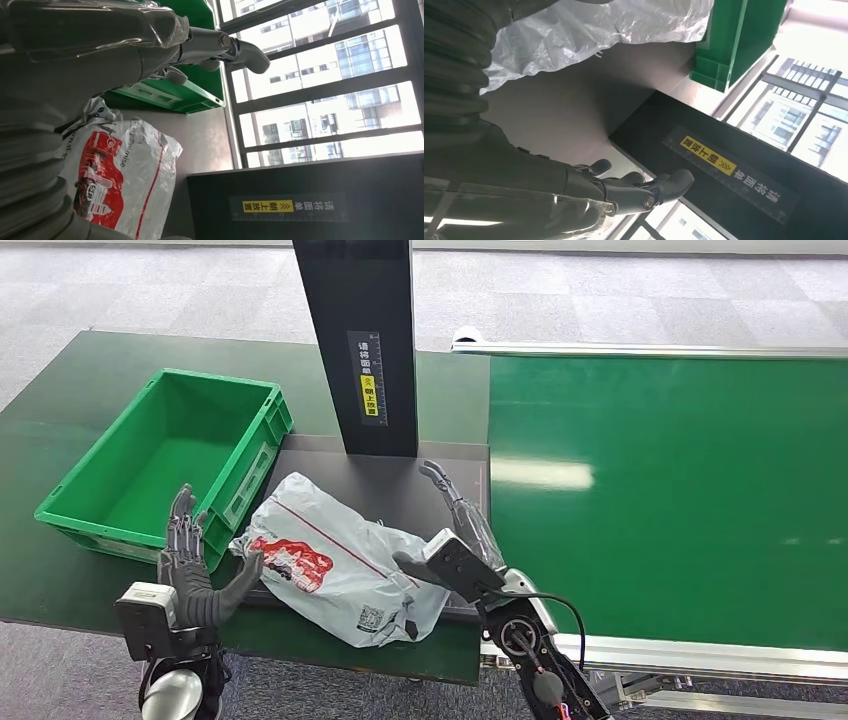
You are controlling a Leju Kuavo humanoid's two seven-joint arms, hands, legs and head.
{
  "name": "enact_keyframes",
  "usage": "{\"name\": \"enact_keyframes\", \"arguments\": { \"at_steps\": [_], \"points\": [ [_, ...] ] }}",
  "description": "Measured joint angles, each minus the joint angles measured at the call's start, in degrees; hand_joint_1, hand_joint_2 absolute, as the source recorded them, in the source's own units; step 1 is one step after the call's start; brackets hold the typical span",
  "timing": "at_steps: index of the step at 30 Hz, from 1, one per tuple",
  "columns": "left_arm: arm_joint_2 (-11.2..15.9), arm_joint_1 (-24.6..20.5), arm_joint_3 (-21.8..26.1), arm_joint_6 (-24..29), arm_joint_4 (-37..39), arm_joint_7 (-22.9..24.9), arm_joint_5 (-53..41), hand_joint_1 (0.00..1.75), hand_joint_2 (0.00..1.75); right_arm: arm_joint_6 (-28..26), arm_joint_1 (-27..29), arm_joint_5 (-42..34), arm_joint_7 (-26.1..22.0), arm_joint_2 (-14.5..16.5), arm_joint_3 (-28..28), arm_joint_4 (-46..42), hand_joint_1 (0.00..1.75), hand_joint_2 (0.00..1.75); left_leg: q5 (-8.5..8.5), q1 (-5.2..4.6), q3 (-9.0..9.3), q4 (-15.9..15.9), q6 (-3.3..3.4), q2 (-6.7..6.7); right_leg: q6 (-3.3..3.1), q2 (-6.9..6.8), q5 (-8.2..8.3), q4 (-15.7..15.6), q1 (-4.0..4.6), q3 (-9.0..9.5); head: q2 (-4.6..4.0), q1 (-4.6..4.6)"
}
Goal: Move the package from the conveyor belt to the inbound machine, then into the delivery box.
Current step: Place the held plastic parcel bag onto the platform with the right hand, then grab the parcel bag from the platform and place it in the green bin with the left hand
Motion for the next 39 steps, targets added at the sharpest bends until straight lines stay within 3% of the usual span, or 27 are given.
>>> {"name": "enact_keyframes", "arguments": {
  "at_steps": [13, 17, 21, 25, 31, 39],
  "points": [
    [-0.39, 0.0, 0.44, -0.8, 0.01, 0.5, -2.04, 0.0, 1.75, 0.17, 0.17, -2.38, -0.7, 0.0, -0.38, 0.86, 0.0, 1.75, 0.0, 0.0, 0.01, 0.0, 0.0, 0.0, 0.0, 0.0, 0.0, 0.0, 0.0, -0.03, 0.0, -0.01],
    [-0.29, -0.27, -1.93, -2.26, 0.67, 3.07, -11.79, 0.0, 1.75, 1.34, 0.66, -7.55, -3.15, -0.02, -2.03, 0.74, 0.0, 1.75, 0.0, -0.01, 0.01, 0.02, 0.0, 0.0, 0.0, 0.0, 0.0, -0.01, -0.03, -0.04, 0.01, 0.0],
    [-0.12, -1.9, -8.06, -1.72, 4.86, 7.02, -26.92, 0.0, 1.75, 1.59, 1.15, -10.95, -4.94, -0.03, -4.47, 0.09, 0.0, 1.75, 0.0, -0.04, 0.01, 0.02, 0.01, 0.02, 0.01, 0.01, 0.01, -0.01, -0.06, -0.03, 0.0, 0.01],
    [-0.06, -3.37, -12.07, -0.75, 8.84, 7.86, -30.19, 0.0, 1.75, 1.71, 1.68, -11.61, -5.38, -0.03, -6.19, -0.61, 0.0, 1.75, 0.0, -0.03, 0.02, 0.03, 0.01, 0.05, 0.01, 0.04, 0.03, -0.01, -0.06, -0.05, 0.0, -0.01],
    [0.11, -4.29, -13.83, -0.29, 11.3, 8.24, -31.66, 0.0, 1.75, 1.94, 2.05, -11.83, -5.49, -0.04, -7.19, -1.02, 0.0, 1.75, -0.01, 0.0, 0.01, 0.01, 0.0, 0.05, 0.0, 0.03, 0.02, -0.01, -0.01, -0.08, 0.01, -0.01],
    [0.54, -10.63, -18.73, 7.22, 22.12, 12.28, -50.04, 0.0, 1.75, 3.03, 3.57, -14.78, -5.12, -0.07, -11.16, -1.81, 0.0, 1.75, 0.01, -0.03, 0.01, 0.04, 0.03, -0.01, 0.03, 0.01, 0.03, -0.01, -0.06, -0.02, 0.01, 0.0]
  ]
}}
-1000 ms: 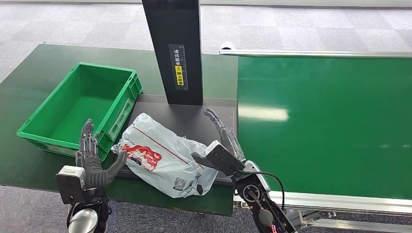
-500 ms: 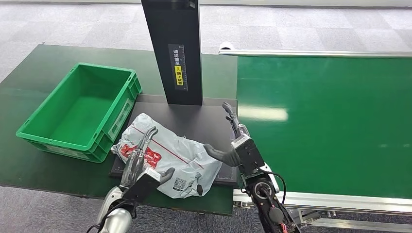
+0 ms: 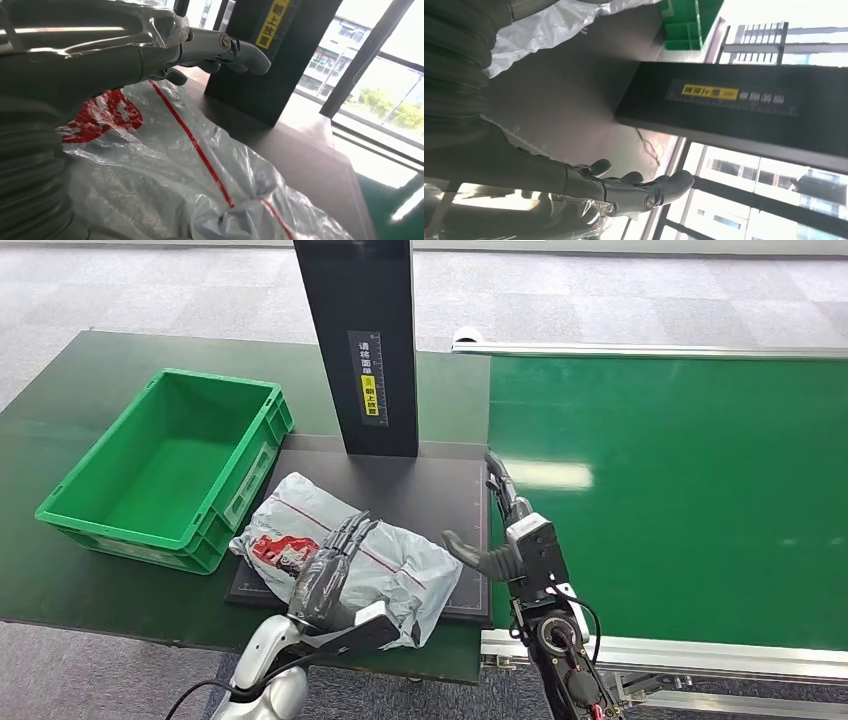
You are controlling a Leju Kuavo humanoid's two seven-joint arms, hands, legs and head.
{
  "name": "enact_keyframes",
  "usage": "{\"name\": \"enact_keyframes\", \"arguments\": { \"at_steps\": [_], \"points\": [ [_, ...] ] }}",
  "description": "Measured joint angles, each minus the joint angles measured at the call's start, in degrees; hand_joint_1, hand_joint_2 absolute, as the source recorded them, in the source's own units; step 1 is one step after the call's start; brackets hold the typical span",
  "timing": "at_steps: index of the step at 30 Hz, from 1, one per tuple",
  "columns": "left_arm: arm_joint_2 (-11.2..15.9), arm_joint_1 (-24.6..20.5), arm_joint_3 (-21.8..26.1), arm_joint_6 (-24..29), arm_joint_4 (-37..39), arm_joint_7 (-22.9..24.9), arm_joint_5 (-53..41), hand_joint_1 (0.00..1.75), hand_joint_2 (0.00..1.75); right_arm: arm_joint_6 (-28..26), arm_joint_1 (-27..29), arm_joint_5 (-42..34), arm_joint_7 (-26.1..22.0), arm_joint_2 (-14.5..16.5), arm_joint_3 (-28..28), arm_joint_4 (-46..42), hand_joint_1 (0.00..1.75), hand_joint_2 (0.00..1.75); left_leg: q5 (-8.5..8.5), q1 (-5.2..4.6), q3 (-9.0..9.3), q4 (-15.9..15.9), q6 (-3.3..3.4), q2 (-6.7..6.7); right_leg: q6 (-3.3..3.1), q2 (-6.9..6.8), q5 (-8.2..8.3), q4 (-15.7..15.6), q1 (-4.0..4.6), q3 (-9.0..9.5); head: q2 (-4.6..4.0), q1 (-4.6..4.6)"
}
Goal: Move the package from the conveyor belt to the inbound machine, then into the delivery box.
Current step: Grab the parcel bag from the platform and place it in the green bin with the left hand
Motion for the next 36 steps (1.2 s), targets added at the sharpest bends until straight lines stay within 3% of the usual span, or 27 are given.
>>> {"name": "enact_keyframes", "arguments": {
  "at_steps": [1, 5, 6, 15, 21, 26, 30, 36],
  "points": [
    [0.03, -1.47, -0.63, 0.85, 2.32, 0.53, -1.36, 0.0, 1.75, 0.09, 0.34, 0.14, 0.13, -0.03, -0.93, -0.05, 0.0, 1.75, 0.01, 0.0, 0.0, 0.01, 0.01, 0.0, 0.01, 0.0, 0.01, 0.0, -0.01, 0.01, 0.0, 0.0],
    [0.18, -7.25, -2.94, 2.26, 11.03, 2.53, -5.65, 1.67, 1.75, 0.63, 1.62, 1.18, 0.29, -0.37, -4.57, 0.18, 0.0, 1.75, 0.02, 0.0, 0.02, 0.01, 0.03, -0.03, 0.04, -0.01, 0.03, 0.0, -0.01, 0.05, 0.0, -0.01],
    [0.22, -8.5, -3.5, 2.18, 13.01, 3.01, -6.38, 1.73, 1.75, 0.72, 2.05, 1.32, 0.2, -0.51, -5.4, 0.31, 0.0, 1.75, 0.02, 0.0, 0.04, 0.01, 0.03, -0.04, 0.04, -0.02, 0.03, 0.0, -0.01, 0.07, 0.0, -0.01],
    [0.32, -16.58, -8.52, 2.35, 25.29, 9.16, -13.69, 1.75, 1.75, 1.47, 4.93, 1.15, -0.9, -0.98, -8.85, 0.92, 0.0, 1.75, 0.04, 0.0, 0.31, -0.02, 0.05, -0.05, 0.04, -0.04, 0.03, 0.0, -0.01, 0.41, 0.0, -0.01],
    [0.18, -19.79, -10.14, 2.68, 29.51, 9.33, -13.82, 1.75, 1.75, 1.32, 4.94, 0.54, -0.93, -0.99, -9.21, 1.33, 0.0, 1.75, 0.06, 0.0, 0.51, -0.02, 0.06, -0.01, 0.04, -0.02, 0.07, 0.0, 0.0, 0.56, 0.0, -0.01],
    [0.33, -20.36, -10.19, 6.47, 30.18, 10.03, -12.64, 1.75, 1.75, 0.85, 5.56, 0.1, -0.93, -1.06, -9.77, 1.33, 0.0, 1.75, 0.06, 0.01, 0.45, -0.02, 0.05, 0.01, 0.04, -0.01, 0.07, 0.0, 0.01, 0.48, 0.0, -0.01],
    [2.12, -19.77, -9.84, 11.22, 25.16, 11.49, -12.98, 1.75, 1.75, -0.09, 6.45, -0.03, -0.91, -1.24, -10.26, 1.22, 0.0, 1.75, 0.08, 0.02, 0.25, -0.01, 0.05, 0.0, 0.04, -0.02, 0.07, 0.0, 0.03, 0.28, -0.01, -0.02],
    [6.16, -18.84, -8.07, 15.38, 6.42, 11.88, -12.2, 1.75, 1.75, -1.81, 7.41, -0.21, -0.8, -1.43, -11.03, 1.17, 0.0, 1.75, 0.09, 0.02, 0.1, -0.01, 0.05, 0.03, 0.04, 0.0, 0.07, 0.02, 0.03, 0.15, -0.01, 0.0]
  ]
}}
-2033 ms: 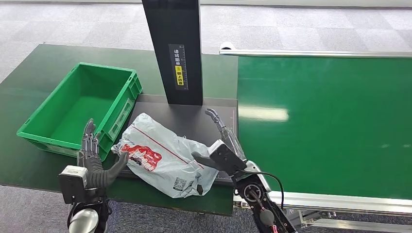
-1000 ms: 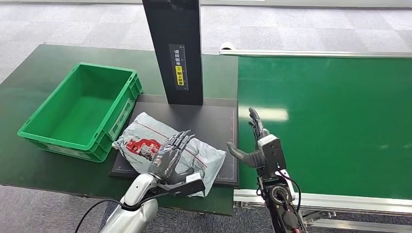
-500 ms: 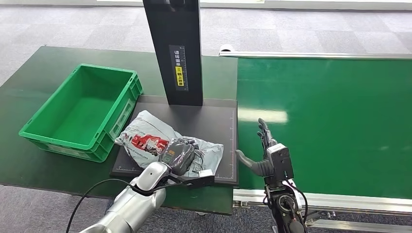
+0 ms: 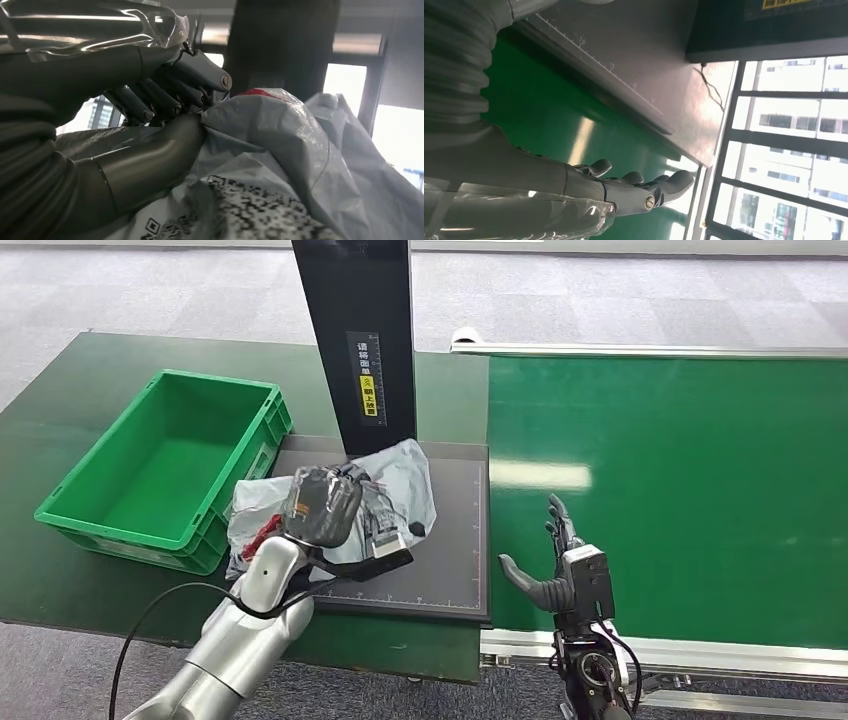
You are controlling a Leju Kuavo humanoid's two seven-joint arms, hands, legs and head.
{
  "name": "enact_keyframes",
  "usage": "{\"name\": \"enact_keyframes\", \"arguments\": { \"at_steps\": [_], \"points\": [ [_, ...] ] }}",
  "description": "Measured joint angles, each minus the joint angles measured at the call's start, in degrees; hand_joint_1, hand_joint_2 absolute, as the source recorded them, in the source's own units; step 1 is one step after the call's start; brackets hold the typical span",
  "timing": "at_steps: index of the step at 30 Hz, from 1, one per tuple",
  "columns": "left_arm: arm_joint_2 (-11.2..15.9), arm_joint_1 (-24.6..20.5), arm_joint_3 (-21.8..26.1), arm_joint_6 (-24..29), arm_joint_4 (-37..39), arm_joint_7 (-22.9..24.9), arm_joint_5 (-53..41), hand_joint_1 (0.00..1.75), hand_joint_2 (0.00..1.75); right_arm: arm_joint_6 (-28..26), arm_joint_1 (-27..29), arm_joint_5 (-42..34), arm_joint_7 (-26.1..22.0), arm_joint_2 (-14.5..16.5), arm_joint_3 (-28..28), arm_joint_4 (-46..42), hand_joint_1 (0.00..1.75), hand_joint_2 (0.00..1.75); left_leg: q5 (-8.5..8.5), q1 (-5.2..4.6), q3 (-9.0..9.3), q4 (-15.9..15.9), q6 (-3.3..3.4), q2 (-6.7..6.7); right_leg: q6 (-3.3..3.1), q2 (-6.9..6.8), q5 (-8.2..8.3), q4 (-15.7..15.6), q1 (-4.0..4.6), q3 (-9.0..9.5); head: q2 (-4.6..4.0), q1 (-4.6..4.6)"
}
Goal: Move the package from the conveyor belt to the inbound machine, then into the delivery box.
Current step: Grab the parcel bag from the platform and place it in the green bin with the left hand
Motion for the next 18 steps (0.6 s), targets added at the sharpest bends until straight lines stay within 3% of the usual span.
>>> {"name": "enact_keyframes", "arguments": {
  "at_steps": [5, 10, 14, 18],
  "points": [
    [3.28, 1.75, 2.56, 3.79, -18.75, -2.37, -0.33, 1.75, 1.75, -1.81, 2.57, -0.63, -1.05, -0.11, -0.6, -0.58, 0.0, 1.75, -0.02, 0.0, -0.15, 0.0, 0.0, -0.03, 0.0, -0.01, -0.01, 0.0, -0.01, -0.15, 0.01, -0.01],
    [4.1, 1.77, 5.3, 4.61, -28.77, -3.2, -0.96, 1.75, 1.75, -2.28, 4.14, -0.72, -1.57, -0.16, -1.0, -1.29, 0.0, 1.75, -0.02, 0.0, -0.18, 0.0, 0.0, -0.02, 0.0, -0.01, -0.02, -0.01, -0.01, -0.2, 0.01, -0.01],
    [5.22, -2.23, 8.06, 3.05, -29.41, 0.92, 0.52, 1.75, 1.75, -2.29, 4.34, -0.67, -1.59, -0.14, -1.15, -2.08, 0.0, 1.75, 0.07, 0.0, -0.17, 0.0, -0.02, -0.03, -0.04, -0.01, 0.04, -0.01, 0.0, -0.19, 0.01, -0.01],
    [6.3, -8.95, 12.24, -0.97, -24.33, 4.04, 0.28, 1.75, 1.75, -2.26, 4.17, -0.11, -0.74, 0.09, -1.18, -2.95, 0.0, 1.75, 0.16, 0.01, -0.16, 0.0, -0.04, -0.02, -0.07, -0.01, 0.11, 0.0, 0.02, -0.18, 0.01, -0.01]
  ]
}}
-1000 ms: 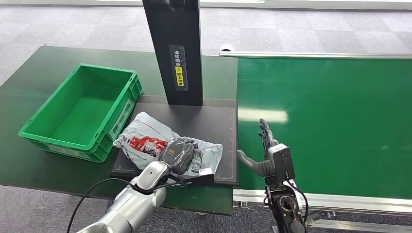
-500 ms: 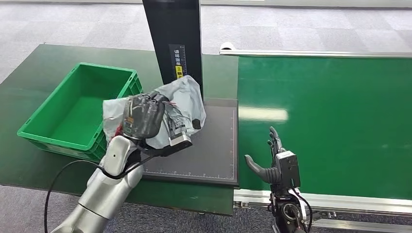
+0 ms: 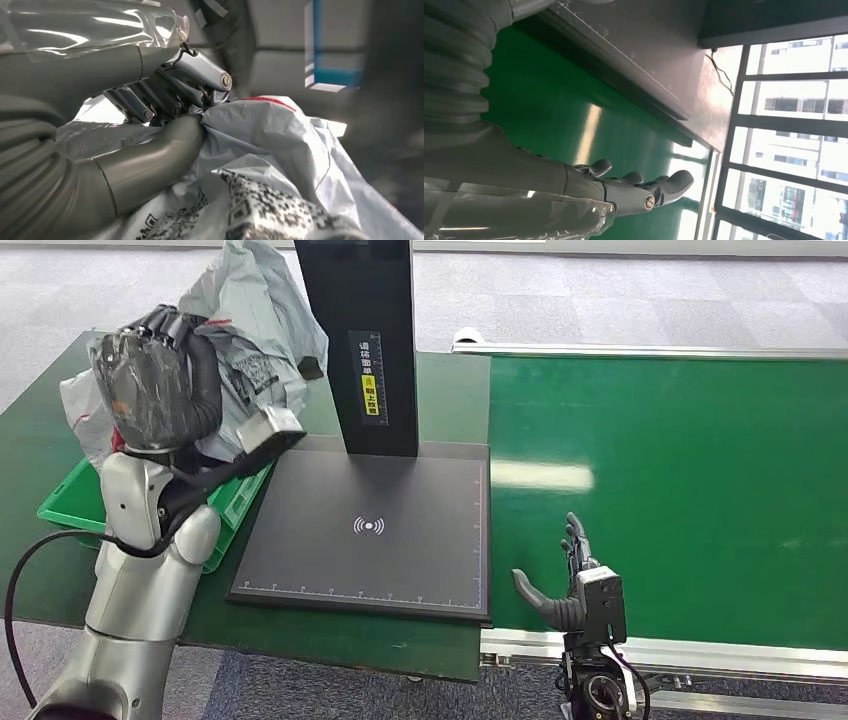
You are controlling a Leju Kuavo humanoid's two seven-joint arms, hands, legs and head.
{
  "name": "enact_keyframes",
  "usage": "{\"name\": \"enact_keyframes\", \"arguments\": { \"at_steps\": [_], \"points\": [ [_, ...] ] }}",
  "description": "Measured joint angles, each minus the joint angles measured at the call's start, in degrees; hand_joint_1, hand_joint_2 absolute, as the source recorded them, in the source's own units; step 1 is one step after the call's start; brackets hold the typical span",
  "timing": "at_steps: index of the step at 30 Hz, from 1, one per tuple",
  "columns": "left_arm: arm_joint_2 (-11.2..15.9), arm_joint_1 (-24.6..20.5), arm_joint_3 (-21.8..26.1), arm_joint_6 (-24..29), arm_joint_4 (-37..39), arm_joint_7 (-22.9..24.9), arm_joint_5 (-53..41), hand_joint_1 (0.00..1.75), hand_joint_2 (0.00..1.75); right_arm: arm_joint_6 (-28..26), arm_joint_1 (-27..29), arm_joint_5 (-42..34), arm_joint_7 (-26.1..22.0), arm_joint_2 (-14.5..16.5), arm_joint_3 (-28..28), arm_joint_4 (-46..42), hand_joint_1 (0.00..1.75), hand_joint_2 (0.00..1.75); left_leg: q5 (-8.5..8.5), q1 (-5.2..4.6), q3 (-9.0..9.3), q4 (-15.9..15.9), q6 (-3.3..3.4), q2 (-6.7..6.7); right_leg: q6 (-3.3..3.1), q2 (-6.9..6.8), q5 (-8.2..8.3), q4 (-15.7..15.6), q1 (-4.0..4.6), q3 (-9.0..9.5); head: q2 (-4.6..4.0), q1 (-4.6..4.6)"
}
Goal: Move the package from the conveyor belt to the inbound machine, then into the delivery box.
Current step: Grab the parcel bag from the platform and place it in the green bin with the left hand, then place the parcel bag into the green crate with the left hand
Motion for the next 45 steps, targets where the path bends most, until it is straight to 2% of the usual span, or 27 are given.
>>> {"name": "enact_keyframes", "arguments": {
  "at_steps": [4, 8, 11, 14, 18, 22, 30, 42, 43, 45],
  "points": [
    [0.63, -4.64, 3.13, -0.77, 5.68, 0.44, -0.02, 1.75, 1.75, 0.04, -0.19, 0.44, 0.49, 0.2, 0.0, -0.48, 0.0, 1.75, 0.01, 0.0, -0.01, 0.0, -0.01, 0.03, -0.04, 0.02, 0.05, 0.01, 0.0, -0.02, 0.0, 0.01],
    [0.85, -5.94, 4.19, -0.98, 8.1, 0.69, -0.25, 1.75, 1.75, 0.06, -0.26, 0.44, 0.61, 0.34, 0.0, -0.71, 0.0, 1.75, 0.01, -0.01, -0.09, 0.0, -0.01, 0.0, -0.04, 0.01, 0.04, 0.01, -0.01, -0.09, 0.0, 0.0],
    [1.0, -7.54, 4.8, -4.21, 10.51, 3.62, -1.76, 1.75, 1.75, 0.33, -0.42, 0.47, 0.76, 0.42, 0.0, -0.86, 0.0, 1.75, 0.01, -0.01, -0.16, 0.0, -0.01, 0.0, -0.04, 0.01, 0.05, 0.0, -0.01, -0.16, 0.0, 0.01],
    [1.83, -12.56, 6.26, -7.62, 18.75, 6.11, -2.39, 1.75, 1.75, 1.5, -0.99, 0.6, 1.6, 0.5, 0.07, -0.98, 0.0, 1.75, 0.07, 0.01, -0.17, 0.0, -0.03, 0.02, -0.06, 0.01, 0.11, 0.0, 0.01, -0.21, 0.0, -0.01],
    [3.32, -20.32, 7.51, -7.79, 33.14, 7.78, -3.83, 1.75, 1.75, 2.57, -2.03, 0.62, 2.31, 0.59, 0.57, -0.99, 0.0, 1.75, 0.16, 0.06, -0.18, 0.0, -0.08, 0.03, -0.11, 0.02, 0.18, 0.03, 0.08, -0.22, 0.0, -0.01],
    [4.57, -24.73, 7.83, -8.36, 43.34, 10.59, -6.05, 1.75, 1.75, 3.0, -2.56, 0.43, 2.39, 0.7, 1.08, -0.82, 0.0, 1.75, 0.17, 0.06, -0.21, 0.0, -0.09, 0.03, -0.12, 0.02, 0.18, 0.05, 0.08, -0.24, 0.0, 0.0],
    [6.51, -27.33, 8.52, -9.56, 53.97, 14.23, -8.0, 1.75, 1.75, 3.75, -3.05, -0.36, 2.34, 0.7, 1.78, -0.52, 0.0, 1.75, 0.16, 0.06, -0.32, 0.0, -0.08, 0.02, -0.12, 0.01, 0.18, 0.04, 0.08, -0.32, 0.0, 0.01],
    [7.53, -27.54, 8.54, -9.24, 58.22, 14.7, -8.5, 1.75, 1.75, 3.82, -3.19, -0.43, 2.34, 0.94, 1.89, -0.38, 0.0, 1.75, 0.16, 0.06, -0.32, 0.0, -0.08, 0.01, -0.12, 0.01, 0.18, 0.04, 0.08, -0.32, 0.0, 0.01],
    [7.55, -27.57, 8.54, -9.24, 58.36, 14.8, -8.53, 1.52, 1.75, 3.82, -3.2, -0.43, 2.34, 0.95, 1.9, -0.38, 0.0, 1.75, 0.16, 0.06, -0.33, 0.0, -0.08, 0.01, -0.12, 0.01, 0.18, 0.04, 0.08, -0.32, 0.0, 0.01],
    [7.62, -27.62, 8.54, -9.26, 58.61, 15.19, -8.74, 0.65, 1.75, 3.82, -3.21, -0.43, 2.34, 0.96, 1.9, -0.38, 0.0, 1.75, 0.16, 0.06, -0.33, 0.0, -0.08, 0.01, -0.12, 0.01, 0.18, 0.04, 0.08, -0.32, 0.0, 0.01]
  ]
}}
